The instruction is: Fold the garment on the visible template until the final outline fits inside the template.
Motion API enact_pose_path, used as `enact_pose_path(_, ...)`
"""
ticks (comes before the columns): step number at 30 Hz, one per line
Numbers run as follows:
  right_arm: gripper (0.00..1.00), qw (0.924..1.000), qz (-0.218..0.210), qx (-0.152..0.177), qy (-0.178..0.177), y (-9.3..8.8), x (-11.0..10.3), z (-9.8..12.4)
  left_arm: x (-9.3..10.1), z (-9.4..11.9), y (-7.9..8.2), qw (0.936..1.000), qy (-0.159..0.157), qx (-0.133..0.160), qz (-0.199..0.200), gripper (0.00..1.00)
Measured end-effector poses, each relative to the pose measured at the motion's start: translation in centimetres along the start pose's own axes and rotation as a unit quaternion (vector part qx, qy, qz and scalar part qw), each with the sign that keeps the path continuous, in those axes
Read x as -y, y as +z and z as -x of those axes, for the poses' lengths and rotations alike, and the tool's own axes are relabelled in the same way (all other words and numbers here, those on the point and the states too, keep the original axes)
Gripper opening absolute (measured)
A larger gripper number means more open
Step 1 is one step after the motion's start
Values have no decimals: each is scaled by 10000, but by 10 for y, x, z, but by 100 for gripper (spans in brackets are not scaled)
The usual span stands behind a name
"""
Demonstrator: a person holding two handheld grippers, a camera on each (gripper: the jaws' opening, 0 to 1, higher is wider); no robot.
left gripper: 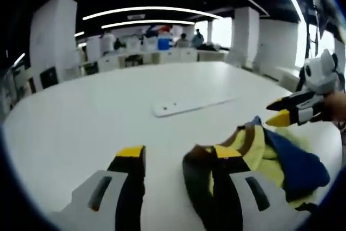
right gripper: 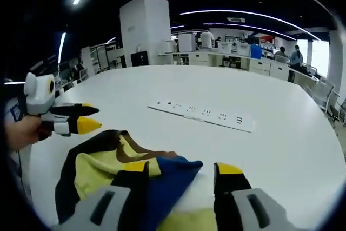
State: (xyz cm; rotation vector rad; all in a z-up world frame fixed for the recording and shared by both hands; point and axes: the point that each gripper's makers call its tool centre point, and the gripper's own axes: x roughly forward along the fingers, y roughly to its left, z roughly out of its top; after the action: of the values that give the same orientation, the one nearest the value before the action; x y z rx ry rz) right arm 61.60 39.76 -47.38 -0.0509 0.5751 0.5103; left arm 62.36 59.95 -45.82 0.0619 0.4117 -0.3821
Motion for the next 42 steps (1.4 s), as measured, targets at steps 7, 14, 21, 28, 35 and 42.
enact_pose_path(7, 76, 9997, 18, -68, 254, 3, -19, 24, 8, 22, 14, 9993, -258, 217, -139, 80)
enact_pose_path(14, 82, 9976, 376, -250, 516, -12, -44, 53, 21, 54, 0, 9963, -669, 199, -495, 92)
enact_pose_path(21, 82, 9955, 518, -347, 718, -28, -62, 81, 37, 77, -30, 9932, -964, -34, -654, 93)
enact_pose_path(28, 81, 9937, 608, -386, 858, -41, -81, 100, 54, 90, -48, 9918, -1128, -135, -588, 91)
enact_pose_path(35, 79, 9930, 668, -478, 849, -58, -91, 108, 65, 100, -70, 9892, -1243, -407, -665, 84)
enact_pose_path(42, 69, 9937, 604, -510, 795, -74, -96, 114, 62, 105, -89, 9903, -1120, -618, -549, 73)
